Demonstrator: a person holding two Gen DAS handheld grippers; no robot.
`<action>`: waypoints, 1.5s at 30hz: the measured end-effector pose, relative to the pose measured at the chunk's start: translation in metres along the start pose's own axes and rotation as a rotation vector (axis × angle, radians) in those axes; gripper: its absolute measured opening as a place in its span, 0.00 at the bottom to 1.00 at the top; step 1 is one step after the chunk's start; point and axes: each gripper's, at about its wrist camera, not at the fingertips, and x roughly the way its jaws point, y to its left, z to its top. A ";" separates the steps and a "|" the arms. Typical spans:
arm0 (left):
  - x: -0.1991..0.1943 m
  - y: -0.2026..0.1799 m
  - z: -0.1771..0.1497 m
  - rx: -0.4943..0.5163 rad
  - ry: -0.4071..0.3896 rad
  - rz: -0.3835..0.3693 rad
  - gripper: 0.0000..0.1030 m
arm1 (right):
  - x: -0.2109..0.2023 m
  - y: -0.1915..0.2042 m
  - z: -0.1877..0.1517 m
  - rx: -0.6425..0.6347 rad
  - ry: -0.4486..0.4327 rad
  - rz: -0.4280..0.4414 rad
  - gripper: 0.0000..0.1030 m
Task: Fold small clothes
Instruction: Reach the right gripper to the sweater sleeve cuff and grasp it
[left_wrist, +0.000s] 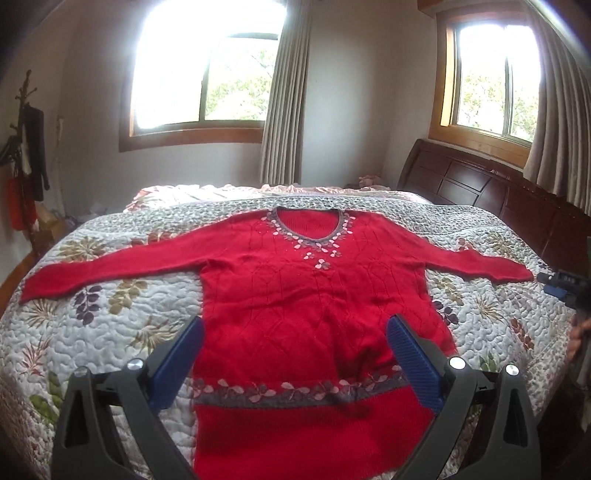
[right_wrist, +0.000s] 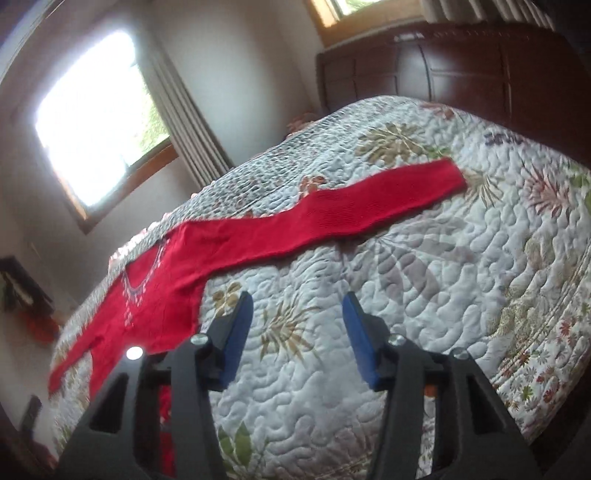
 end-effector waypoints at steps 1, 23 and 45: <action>0.008 -0.004 0.002 0.005 -0.001 -0.005 0.96 | 0.008 -0.018 0.013 0.068 0.003 0.018 0.45; 0.124 -0.046 0.027 0.021 0.046 -0.055 0.96 | 0.093 -0.189 0.094 0.666 -0.004 -0.069 0.14; 0.128 -0.038 0.019 0.003 0.071 -0.060 0.96 | 0.105 -0.186 0.098 0.660 -0.150 0.002 0.28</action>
